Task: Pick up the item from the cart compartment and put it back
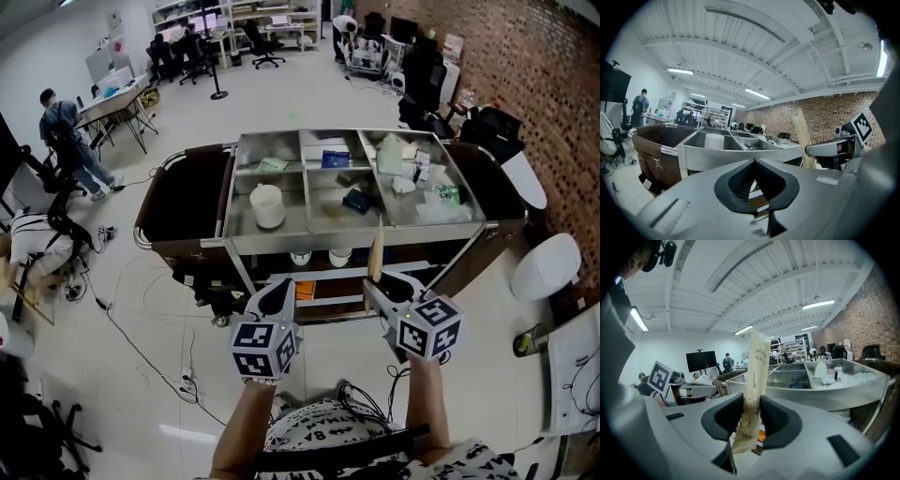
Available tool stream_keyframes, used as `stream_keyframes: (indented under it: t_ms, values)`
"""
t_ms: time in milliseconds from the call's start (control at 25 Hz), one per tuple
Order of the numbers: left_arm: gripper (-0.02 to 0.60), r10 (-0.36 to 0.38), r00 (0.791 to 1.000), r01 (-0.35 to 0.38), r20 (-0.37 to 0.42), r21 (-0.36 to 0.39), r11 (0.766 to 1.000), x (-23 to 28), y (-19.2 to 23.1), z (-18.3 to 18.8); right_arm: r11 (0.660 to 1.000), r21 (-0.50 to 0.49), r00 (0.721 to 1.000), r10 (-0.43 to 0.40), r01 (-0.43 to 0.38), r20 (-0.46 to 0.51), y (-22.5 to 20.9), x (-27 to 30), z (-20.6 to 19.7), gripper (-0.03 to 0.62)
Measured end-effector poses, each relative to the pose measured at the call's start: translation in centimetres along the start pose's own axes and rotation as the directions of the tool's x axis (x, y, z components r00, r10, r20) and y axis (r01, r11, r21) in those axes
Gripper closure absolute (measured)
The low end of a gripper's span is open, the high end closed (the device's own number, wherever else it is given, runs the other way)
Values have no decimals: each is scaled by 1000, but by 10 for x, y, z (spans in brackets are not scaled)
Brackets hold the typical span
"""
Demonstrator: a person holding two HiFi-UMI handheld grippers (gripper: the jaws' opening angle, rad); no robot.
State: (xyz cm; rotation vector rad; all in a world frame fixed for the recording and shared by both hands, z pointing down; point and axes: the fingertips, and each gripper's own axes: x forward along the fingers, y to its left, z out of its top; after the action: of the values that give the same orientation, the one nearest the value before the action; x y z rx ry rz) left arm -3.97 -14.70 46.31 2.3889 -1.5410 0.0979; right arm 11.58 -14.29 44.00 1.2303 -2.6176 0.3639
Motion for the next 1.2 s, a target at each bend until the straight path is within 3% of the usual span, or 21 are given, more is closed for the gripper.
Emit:
stream_keyframes:
  t_ms: [320,800,1200]
  values:
    - [584,-7,1000,7,-2,-4,1000,3,0,0,1000,-3,1000,2,-2,-7,-5,8,2,476]
    - [584,-10,1000,10,27,19,1000,19,11,28,997,-71,999,-22,25,42,-29,30,62,477]
    - [584,-9,1000,9,14,17,1000,47,26,34,996,-90,999,-24,27,32,-58,64,88,479]
